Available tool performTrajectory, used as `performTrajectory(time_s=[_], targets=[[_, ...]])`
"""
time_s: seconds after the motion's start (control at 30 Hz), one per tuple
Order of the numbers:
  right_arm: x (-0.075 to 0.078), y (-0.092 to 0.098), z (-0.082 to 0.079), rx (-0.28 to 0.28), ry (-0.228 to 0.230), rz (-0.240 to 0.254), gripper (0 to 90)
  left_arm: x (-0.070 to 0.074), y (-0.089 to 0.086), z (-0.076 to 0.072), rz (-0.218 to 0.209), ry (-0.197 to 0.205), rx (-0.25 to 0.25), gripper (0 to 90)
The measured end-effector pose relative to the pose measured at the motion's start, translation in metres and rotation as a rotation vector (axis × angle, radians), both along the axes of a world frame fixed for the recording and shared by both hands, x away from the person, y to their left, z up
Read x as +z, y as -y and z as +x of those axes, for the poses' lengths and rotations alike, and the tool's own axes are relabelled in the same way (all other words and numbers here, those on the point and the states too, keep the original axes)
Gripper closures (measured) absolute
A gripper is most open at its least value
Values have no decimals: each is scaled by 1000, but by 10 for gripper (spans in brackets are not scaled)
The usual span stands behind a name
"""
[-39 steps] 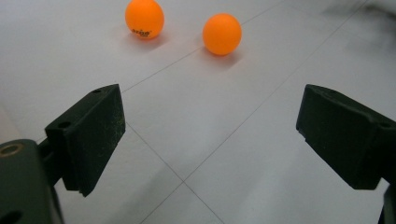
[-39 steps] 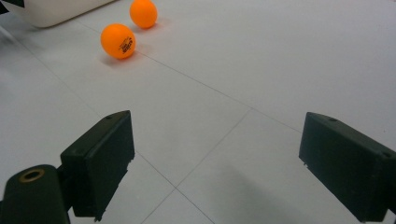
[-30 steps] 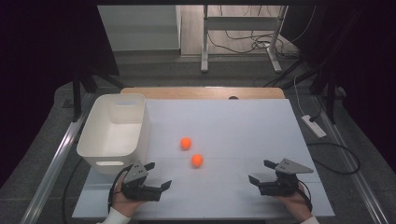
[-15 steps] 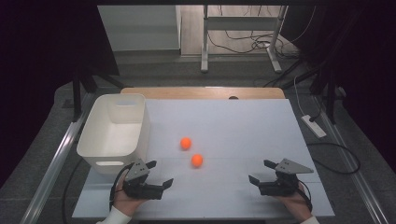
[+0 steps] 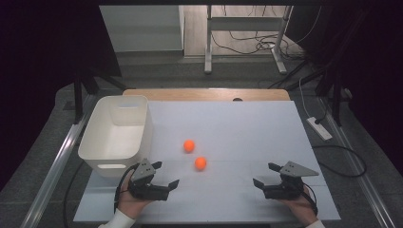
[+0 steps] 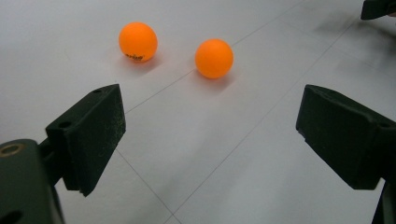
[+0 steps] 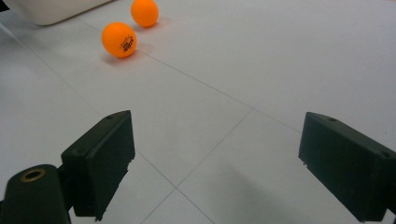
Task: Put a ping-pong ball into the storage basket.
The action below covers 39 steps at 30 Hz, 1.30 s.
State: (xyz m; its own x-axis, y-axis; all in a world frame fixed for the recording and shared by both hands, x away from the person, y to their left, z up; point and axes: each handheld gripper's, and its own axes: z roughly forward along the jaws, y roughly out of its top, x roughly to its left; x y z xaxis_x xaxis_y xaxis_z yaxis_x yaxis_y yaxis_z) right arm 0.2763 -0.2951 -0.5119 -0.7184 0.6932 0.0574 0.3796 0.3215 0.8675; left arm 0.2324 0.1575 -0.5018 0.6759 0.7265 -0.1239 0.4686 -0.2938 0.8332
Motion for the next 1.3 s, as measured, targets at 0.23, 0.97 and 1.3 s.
performTrajectory(time_s=[0.23,0.97,1.3], targets=[[0,0,0,-1,0,-1,106,4,4,2,5,0,-7,90],[0,1,2,-1,-13,14,106,7,18,15,34,-32,-21,90],[0,1,2,-1,-13,8,106,8,25,25,53,-58,-7,90]])
